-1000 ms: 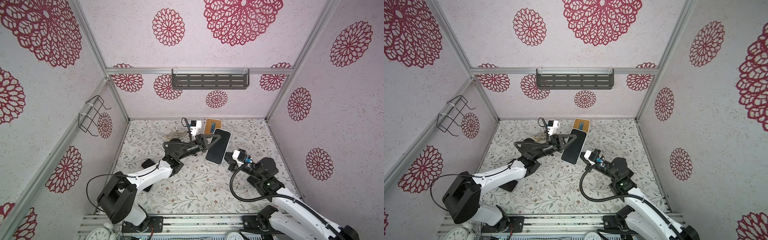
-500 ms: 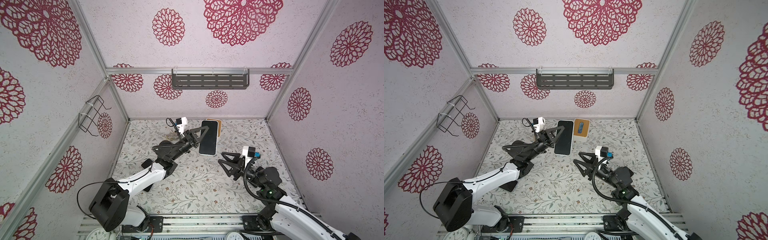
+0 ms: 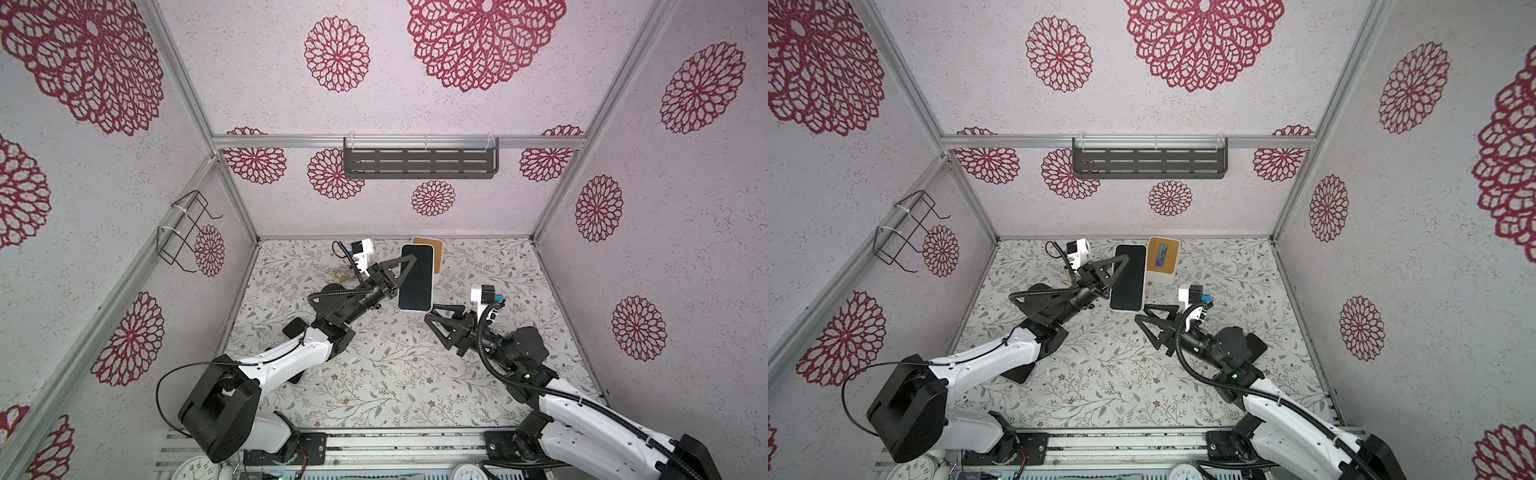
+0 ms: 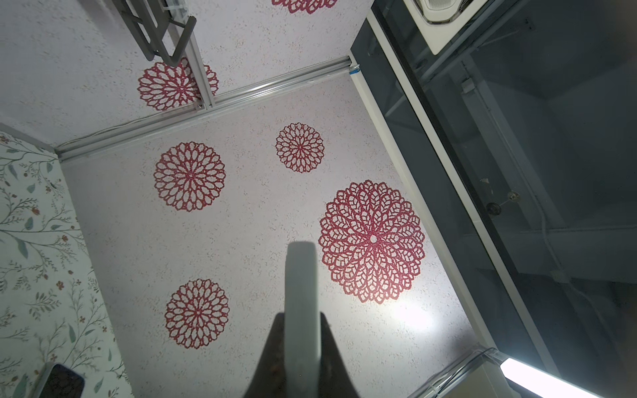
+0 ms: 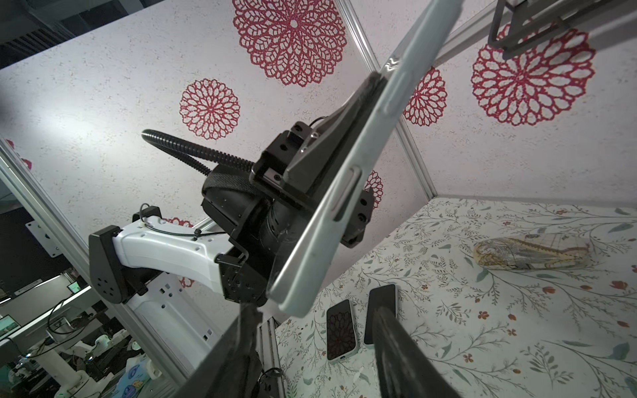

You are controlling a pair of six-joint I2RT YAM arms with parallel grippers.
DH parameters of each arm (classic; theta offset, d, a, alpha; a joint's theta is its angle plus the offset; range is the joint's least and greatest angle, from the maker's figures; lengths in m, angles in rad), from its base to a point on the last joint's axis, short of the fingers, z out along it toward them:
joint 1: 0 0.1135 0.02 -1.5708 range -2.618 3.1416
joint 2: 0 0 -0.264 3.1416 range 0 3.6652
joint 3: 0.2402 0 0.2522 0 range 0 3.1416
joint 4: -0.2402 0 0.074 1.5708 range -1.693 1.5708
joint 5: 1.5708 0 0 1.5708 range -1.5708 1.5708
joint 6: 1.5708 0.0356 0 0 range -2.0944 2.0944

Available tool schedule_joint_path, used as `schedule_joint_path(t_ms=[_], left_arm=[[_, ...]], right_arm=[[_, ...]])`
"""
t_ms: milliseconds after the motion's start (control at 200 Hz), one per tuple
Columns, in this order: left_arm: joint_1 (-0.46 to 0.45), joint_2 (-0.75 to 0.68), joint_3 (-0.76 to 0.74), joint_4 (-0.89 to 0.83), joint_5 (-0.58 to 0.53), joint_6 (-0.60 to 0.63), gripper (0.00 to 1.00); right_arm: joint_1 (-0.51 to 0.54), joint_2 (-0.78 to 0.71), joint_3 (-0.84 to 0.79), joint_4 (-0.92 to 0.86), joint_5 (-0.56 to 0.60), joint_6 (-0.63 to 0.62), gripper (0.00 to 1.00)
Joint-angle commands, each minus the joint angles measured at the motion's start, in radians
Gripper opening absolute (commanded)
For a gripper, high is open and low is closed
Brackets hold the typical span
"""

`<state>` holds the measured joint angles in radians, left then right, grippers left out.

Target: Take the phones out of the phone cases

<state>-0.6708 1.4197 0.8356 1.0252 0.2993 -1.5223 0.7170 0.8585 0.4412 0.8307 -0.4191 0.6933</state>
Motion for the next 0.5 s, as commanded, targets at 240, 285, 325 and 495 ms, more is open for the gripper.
schedule_joint_path(t_ms=[240,285,325,495], left_arm=[[-0.012,-0.028,0.007,0.070,-0.018,0.008,0.00],[-0.013,-0.026,0.008,0.073,-0.016,0.007,0.00],[-0.013,-0.025,0.008,0.076,-0.018,0.007,0.00],[-0.017,-0.023,0.014,0.083,-0.013,0.008,0.00]], right_arm=[[0.004,0.019,0.025,0.074,0.014,0.022,0.55],[0.004,0.020,0.027,0.069,0.014,0.018,0.54],[0.004,0.022,0.027,0.065,0.019,0.014,0.54],[0.001,0.036,0.029,0.058,0.028,0.006,0.54]])
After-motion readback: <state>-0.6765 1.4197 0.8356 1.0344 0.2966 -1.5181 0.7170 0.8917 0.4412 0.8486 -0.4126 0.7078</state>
